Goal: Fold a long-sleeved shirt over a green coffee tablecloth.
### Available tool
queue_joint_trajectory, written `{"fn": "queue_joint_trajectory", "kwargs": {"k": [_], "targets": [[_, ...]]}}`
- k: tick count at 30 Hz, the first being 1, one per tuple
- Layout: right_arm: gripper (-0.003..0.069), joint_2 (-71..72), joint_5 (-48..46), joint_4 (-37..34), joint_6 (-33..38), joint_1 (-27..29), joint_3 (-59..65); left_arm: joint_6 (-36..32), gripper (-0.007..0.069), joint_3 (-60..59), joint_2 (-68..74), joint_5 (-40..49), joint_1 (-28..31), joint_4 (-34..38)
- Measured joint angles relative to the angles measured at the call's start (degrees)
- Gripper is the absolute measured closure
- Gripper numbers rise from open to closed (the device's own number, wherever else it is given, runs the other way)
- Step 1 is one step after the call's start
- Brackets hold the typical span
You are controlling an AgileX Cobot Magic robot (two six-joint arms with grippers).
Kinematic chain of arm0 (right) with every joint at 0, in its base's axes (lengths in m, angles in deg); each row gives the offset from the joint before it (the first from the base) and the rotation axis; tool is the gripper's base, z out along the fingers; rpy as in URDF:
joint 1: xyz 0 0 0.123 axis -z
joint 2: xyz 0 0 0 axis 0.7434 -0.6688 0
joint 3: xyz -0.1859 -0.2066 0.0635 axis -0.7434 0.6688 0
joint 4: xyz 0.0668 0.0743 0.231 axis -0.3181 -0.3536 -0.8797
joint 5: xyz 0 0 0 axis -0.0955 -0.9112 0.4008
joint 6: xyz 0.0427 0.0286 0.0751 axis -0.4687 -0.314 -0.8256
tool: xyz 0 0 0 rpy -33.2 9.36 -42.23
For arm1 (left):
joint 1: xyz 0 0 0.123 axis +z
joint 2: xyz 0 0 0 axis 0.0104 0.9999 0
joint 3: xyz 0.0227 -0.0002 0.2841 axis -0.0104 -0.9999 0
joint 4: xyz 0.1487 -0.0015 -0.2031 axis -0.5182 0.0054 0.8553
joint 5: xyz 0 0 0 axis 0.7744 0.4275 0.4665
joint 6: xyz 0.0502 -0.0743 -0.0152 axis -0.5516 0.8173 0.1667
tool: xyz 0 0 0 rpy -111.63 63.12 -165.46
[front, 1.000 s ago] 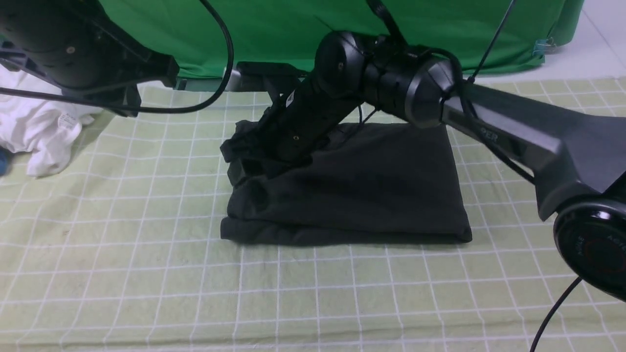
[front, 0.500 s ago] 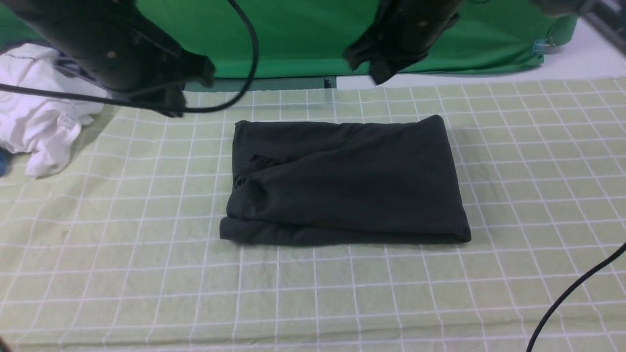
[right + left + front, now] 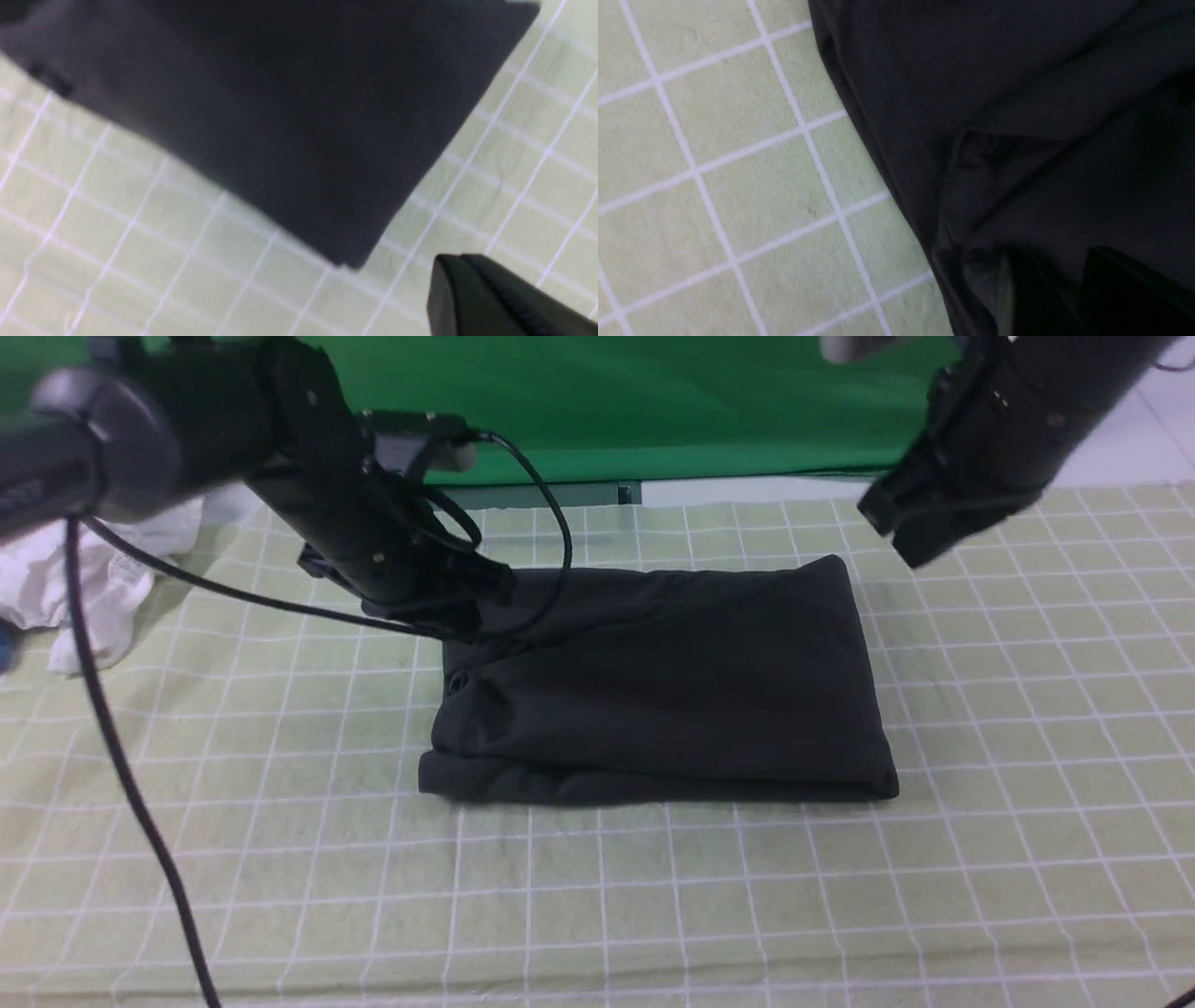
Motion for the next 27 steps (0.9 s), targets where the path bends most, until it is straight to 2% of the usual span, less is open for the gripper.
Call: {"fn": "queue_joint_trajectory", "kwargs": {"k": [3,7,12,17,23,27], "targets": [[0.0664,2.32,0.90,0.00,0.03,0.00,3.45,-1.50,0.0302,0.00,2.50,-3.46,0.00,1.12],[0.0664,3.65,1.60,0.00,0.03,0.00,5.92,-2.58,0.0205,0.00,4.46,-3.85,-0.49,2.02],[0.0664,3.95,2.08,0.00,0.03,0.00,6.43,-2.64,0.0182,0.00,5.62,-3.12,-0.55,3.00],[0.0664,4.07,2.38,0.00,0.03,0.00,6.54,-2.64,0.0250,0.00,5.89,0.02,-0.55,3.00],[0.0662,4.07,2.56,0.00,-0.02,0.00,6.61,-2.64,0.0487,0.00,6.11,0.75,-0.55,1.81],[0.0662,4.07,2.56,-0.05,-0.02,0.00,6.61,-2.64,0.0582,0.00,6.11,-0.08,-0.55,1.46]]}}
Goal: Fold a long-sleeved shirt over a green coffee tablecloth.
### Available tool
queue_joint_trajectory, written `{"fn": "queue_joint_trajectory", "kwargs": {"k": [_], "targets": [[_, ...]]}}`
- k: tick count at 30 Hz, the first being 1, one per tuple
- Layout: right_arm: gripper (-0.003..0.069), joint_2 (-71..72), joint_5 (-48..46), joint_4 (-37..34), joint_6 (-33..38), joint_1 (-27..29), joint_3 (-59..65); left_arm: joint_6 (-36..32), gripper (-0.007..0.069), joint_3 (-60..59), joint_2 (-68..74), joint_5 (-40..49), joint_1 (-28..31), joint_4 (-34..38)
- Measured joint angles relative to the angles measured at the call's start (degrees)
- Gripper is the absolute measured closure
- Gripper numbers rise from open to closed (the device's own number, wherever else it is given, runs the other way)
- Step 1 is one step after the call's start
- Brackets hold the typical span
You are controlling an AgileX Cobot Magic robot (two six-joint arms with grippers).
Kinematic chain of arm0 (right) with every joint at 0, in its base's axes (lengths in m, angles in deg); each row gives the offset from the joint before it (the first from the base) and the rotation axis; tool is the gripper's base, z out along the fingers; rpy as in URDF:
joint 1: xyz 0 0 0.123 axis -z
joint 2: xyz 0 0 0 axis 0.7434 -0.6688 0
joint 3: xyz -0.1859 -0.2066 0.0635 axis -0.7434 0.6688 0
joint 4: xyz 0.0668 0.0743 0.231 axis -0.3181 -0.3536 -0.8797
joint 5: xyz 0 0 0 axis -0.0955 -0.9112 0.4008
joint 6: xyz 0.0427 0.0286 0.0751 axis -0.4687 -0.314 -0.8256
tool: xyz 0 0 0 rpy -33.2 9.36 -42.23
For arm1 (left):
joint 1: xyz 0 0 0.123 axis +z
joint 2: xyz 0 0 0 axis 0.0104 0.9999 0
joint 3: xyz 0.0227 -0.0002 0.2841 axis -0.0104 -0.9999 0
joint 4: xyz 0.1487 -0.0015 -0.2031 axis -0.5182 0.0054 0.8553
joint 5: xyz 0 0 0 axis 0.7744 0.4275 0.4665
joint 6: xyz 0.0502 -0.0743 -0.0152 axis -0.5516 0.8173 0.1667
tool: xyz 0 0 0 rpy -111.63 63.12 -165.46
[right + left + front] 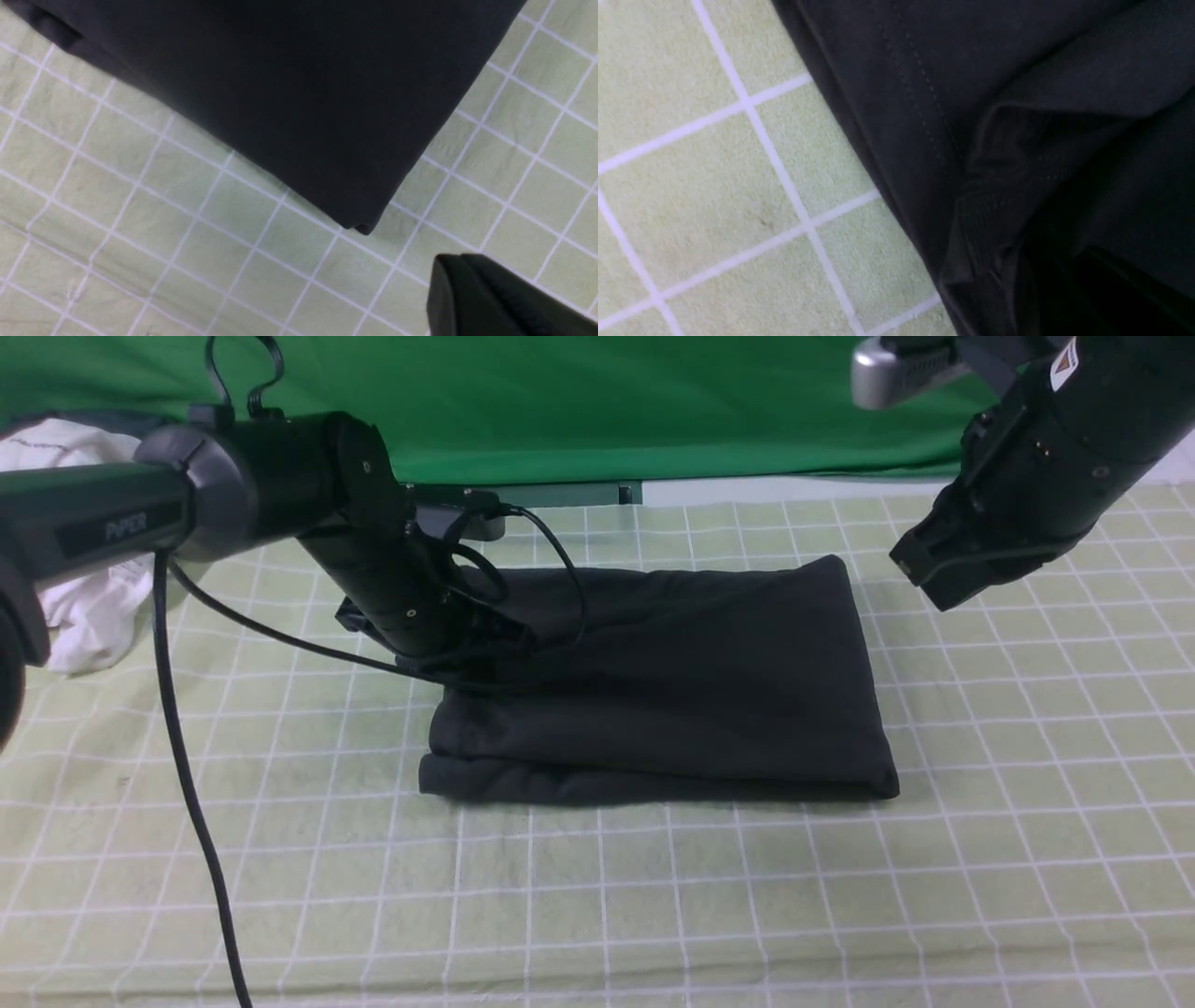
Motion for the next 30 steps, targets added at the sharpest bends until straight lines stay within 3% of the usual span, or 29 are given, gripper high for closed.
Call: {"fn": "queue_joint_trajectory", "kwargs": {"k": [8,15,23,30], "targets": [[0.0662,0.00,0.02,-0.06,-0.05,0.00,0.00,0.07,0.0600,0.18,-2.15,-1.75,0.00,-2.64],[0.0661,0.00,0.55,-0.06,-0.05,0.00,0.00,4.86,0.0600,0.52,-3.48,-4.67,0.00,-8.87],[0.0659,0.00,0.99,-0.06,-0.05,0.00,0.00,5.06,0.0586,0.52,-2.71,-3.58,0.00,-9.21],[0.0657,0.00,1.03,-0.06,-0.11,0.00,0.00,5.33,0.0359,0.52,-2.94,-2.95,0.00,-11.92]]}}
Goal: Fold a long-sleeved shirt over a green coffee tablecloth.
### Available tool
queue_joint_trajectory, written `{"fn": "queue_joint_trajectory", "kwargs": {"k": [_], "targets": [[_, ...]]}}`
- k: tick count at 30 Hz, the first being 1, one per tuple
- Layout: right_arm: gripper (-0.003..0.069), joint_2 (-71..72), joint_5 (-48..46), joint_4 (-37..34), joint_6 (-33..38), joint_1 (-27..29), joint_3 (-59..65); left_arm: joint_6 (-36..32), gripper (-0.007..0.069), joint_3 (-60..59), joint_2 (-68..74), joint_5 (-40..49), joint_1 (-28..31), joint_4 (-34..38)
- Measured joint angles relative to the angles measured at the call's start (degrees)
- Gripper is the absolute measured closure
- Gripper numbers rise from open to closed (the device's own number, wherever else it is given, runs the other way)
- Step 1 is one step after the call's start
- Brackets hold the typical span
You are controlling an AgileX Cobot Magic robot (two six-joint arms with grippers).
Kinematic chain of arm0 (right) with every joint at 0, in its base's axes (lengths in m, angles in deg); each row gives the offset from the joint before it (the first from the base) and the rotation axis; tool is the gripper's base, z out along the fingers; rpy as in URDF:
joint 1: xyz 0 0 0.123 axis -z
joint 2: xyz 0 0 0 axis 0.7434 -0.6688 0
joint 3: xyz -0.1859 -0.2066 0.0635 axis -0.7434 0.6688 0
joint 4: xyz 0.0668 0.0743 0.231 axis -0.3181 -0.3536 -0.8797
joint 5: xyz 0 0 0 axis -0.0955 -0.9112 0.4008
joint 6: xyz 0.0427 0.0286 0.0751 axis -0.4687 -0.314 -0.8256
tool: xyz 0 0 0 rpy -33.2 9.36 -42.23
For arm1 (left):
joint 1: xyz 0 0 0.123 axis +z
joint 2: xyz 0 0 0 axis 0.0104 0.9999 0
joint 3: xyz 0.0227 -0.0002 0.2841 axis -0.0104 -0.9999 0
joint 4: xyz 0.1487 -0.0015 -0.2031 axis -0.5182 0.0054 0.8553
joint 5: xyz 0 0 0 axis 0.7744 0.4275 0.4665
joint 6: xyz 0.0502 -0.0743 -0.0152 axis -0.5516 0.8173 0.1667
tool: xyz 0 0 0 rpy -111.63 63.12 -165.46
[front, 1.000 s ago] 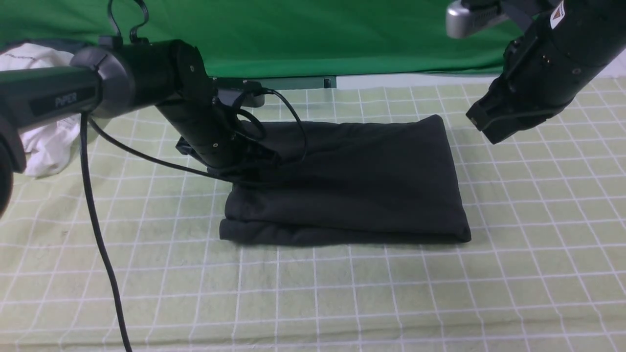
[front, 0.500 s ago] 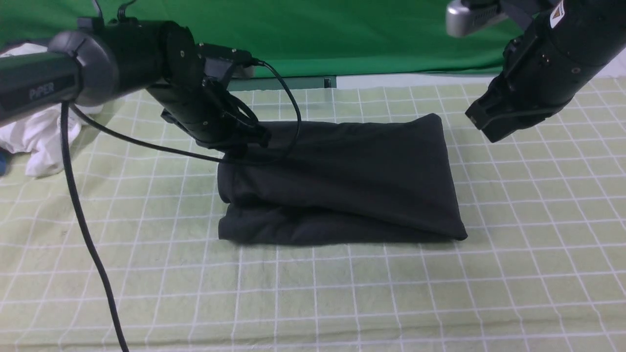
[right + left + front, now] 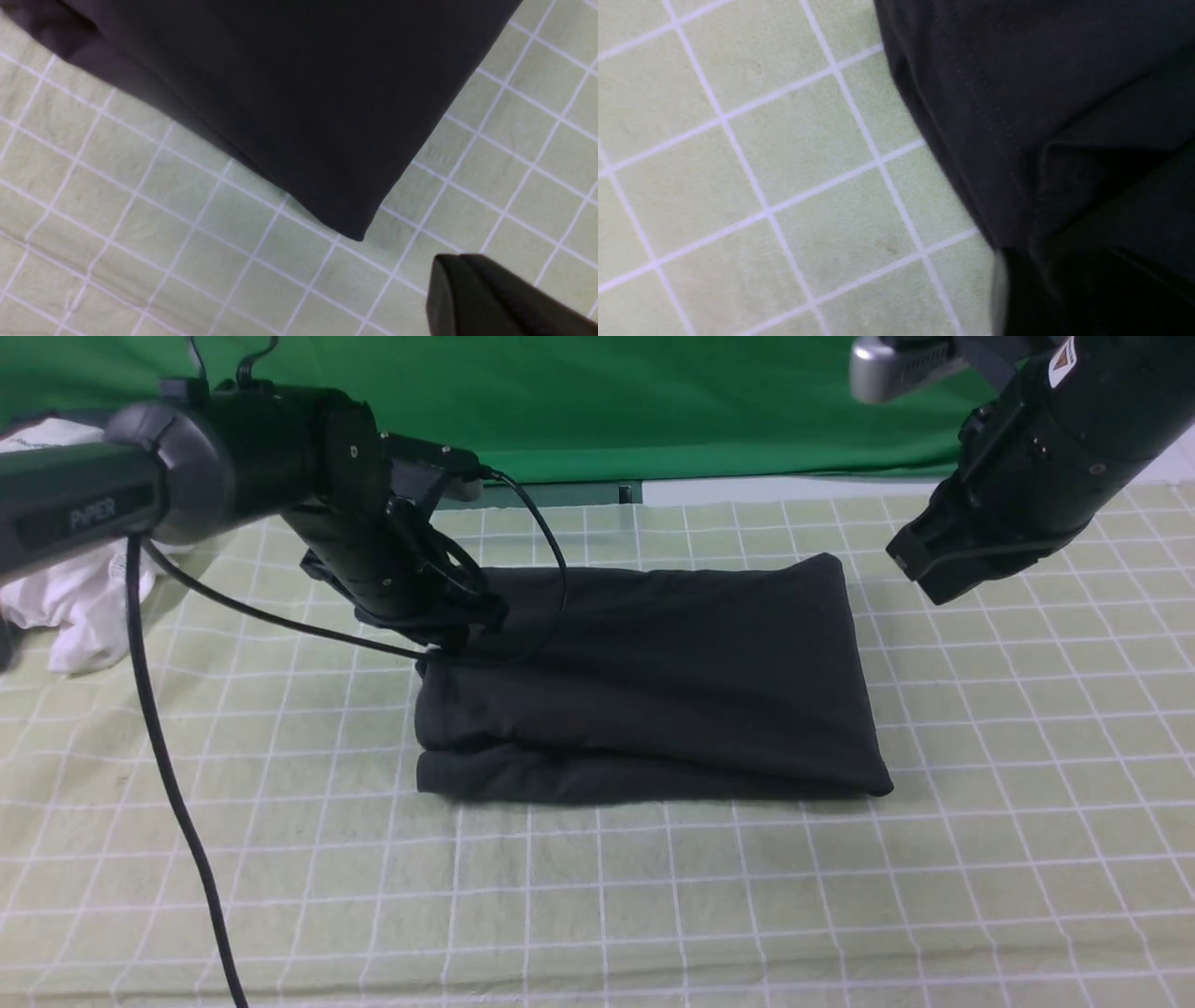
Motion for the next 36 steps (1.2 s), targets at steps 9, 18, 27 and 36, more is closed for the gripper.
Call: {"fn": "queue_joint_trajectory", "kwargs": {"k": [9,18,27,36], "targets": [[0.0655,0.00,0.00,-0.06,0.00,0.00,0.00,10.11,0.0216,0.00,-9.39,5.55,-0.13,-4.27],[0.0654,0.00,0.33,-0.06,0.00,0.00,0.00,3.72,0.0589,-7.92,-8.39,1.46,-3.53,3.81],[0.0652,0.00,0.45,-0.06,0.16,0.00,0.00,4.61,0.0620,-14.83,-4.26,-1.30,-2.86,3.56],[0.0651,0.05,-1.17,0.01,0.46,0.00,0.00,5.02,0.0620,-15.96,-13.89,2.95,-2.76,3.52]]}}
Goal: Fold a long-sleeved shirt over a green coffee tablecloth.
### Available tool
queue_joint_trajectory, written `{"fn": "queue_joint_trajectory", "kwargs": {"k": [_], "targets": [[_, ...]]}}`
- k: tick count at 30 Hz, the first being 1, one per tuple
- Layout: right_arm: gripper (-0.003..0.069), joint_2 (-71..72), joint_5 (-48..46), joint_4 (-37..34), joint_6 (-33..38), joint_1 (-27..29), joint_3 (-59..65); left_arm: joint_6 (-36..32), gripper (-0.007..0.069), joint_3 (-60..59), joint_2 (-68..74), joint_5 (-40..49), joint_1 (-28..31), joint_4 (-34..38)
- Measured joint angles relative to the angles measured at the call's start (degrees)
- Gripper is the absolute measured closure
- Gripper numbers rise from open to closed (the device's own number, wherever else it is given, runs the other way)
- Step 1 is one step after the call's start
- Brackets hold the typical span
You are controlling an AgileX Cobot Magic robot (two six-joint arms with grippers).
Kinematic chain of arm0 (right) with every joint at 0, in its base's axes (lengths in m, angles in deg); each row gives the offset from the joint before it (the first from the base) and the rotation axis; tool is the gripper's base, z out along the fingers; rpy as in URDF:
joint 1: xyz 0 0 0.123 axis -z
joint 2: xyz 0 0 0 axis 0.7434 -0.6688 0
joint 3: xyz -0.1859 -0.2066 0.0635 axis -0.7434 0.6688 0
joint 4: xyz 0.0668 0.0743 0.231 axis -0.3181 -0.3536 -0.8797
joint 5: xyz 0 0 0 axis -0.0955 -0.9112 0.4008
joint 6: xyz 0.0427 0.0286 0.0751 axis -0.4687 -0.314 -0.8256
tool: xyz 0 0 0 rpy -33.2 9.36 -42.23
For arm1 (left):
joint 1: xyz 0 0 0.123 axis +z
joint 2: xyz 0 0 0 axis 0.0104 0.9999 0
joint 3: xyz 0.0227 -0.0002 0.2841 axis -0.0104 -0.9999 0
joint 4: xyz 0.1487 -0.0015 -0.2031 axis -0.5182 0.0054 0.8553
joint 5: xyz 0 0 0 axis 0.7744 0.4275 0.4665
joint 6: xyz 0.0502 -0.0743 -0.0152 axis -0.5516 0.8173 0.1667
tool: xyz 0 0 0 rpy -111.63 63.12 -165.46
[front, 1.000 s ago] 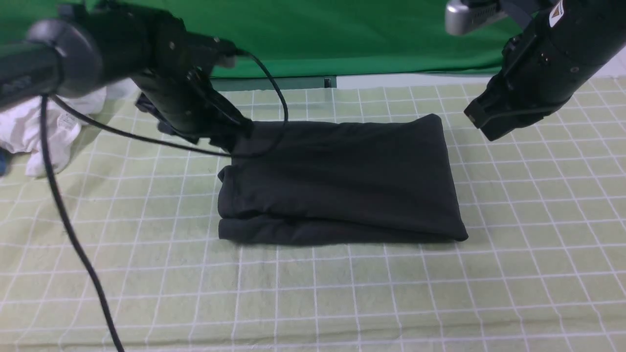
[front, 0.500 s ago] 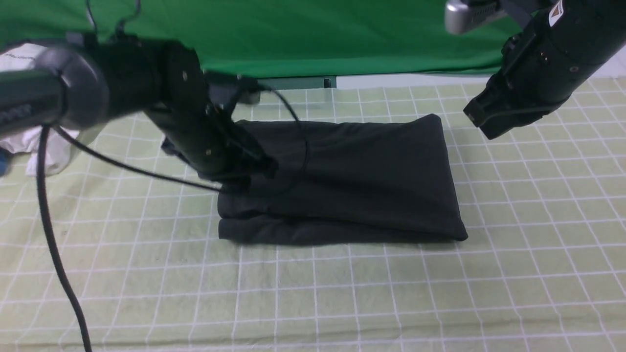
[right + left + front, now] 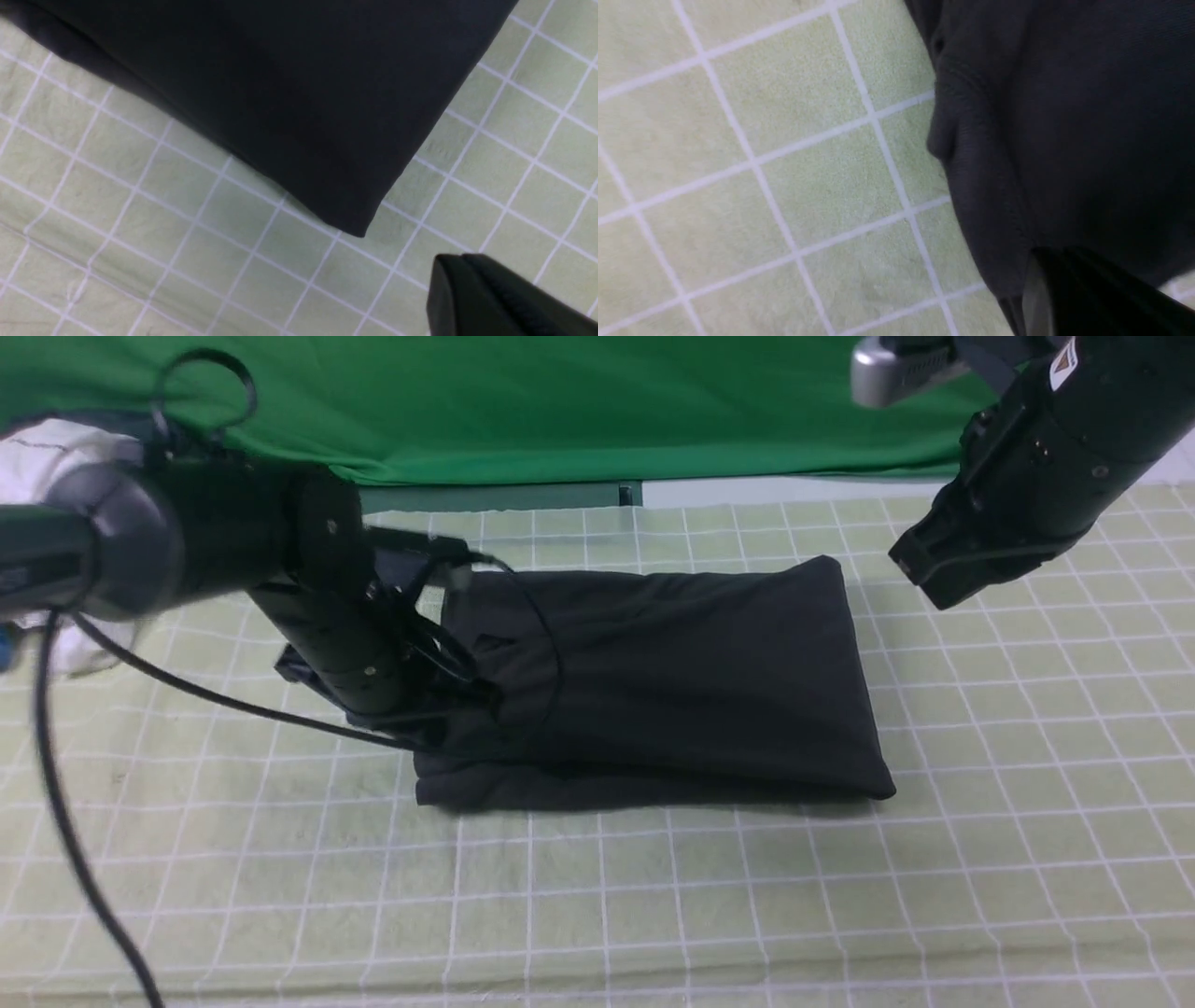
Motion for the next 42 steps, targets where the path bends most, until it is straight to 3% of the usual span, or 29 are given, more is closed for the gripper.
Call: {"fn": "queue_joint_trajectory", "kwargs": {"k": [8,16,30,38,42], "targets": [[0.0662,4.31,-0.44,0.34,0.15,0.00,0.07,2.30,0.0620,-0.34,-16.89,4.29,0.07,-2.64],[0.0662,22.85,6.35,0.39,-0.24,0.00,3.34,3.03,0.0614,-8.47,-41.42,4.17,0.23,0.39],[0.0659,70.15,43.08,2.48,-0.20,0.00,40.30,7.02,0.0613,-32.85,-80.12,1.63,0.35,1.02],[0.0659,92.38,57.31,2.73,-0.20,0.00,55.59,7.69,0.0613,-41.00,-88.70,-3.56,0.35,2.25],[0.0638,95.19,60.50,2.79,-0.20,0.00,57.29,7.69,0.0613,-42.69,-88.64,-7.27,0.35,3.89]]}}
